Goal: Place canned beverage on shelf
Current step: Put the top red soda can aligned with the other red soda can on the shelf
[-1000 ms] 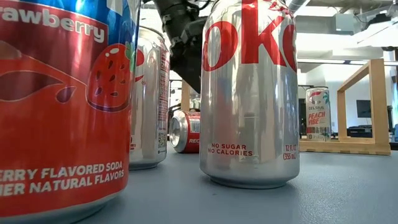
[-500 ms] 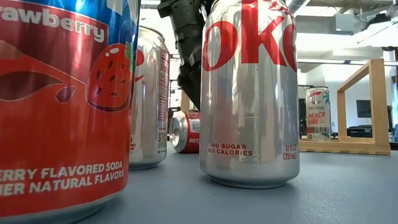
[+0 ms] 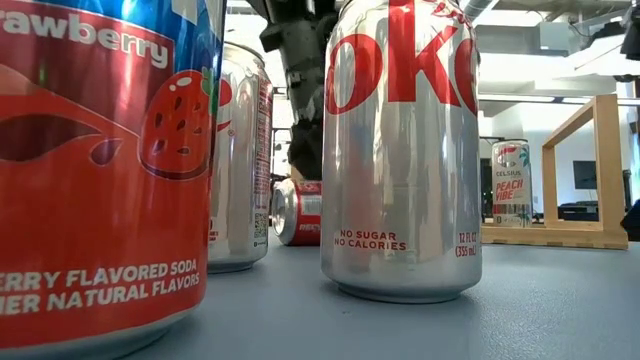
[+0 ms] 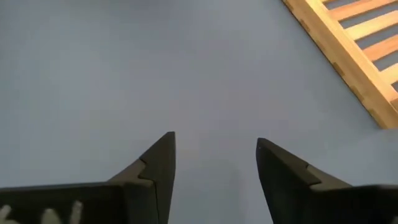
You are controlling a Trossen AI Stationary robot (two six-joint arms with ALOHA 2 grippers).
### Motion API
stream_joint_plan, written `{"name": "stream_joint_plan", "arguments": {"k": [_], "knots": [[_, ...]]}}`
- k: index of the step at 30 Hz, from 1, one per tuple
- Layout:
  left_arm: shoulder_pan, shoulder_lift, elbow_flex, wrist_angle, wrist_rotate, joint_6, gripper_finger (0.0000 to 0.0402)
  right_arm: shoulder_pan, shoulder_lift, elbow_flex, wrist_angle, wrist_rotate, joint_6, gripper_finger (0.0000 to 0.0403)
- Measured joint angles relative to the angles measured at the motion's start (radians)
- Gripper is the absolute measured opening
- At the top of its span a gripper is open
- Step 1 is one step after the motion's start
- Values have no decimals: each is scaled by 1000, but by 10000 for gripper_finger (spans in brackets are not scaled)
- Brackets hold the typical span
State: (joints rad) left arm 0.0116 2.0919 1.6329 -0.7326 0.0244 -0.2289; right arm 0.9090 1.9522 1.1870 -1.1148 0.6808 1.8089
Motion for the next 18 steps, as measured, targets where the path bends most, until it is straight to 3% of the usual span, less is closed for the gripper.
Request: {"name": "stream_joint_plan", "arguments": {"k": [10,18], "knots": [[10,68,8,16,72,-13,330,-22,0,0,52,-1,-72,189],[5,58,3,73,43,-20,277,-22,0,0,64,12,-64,179]]}}
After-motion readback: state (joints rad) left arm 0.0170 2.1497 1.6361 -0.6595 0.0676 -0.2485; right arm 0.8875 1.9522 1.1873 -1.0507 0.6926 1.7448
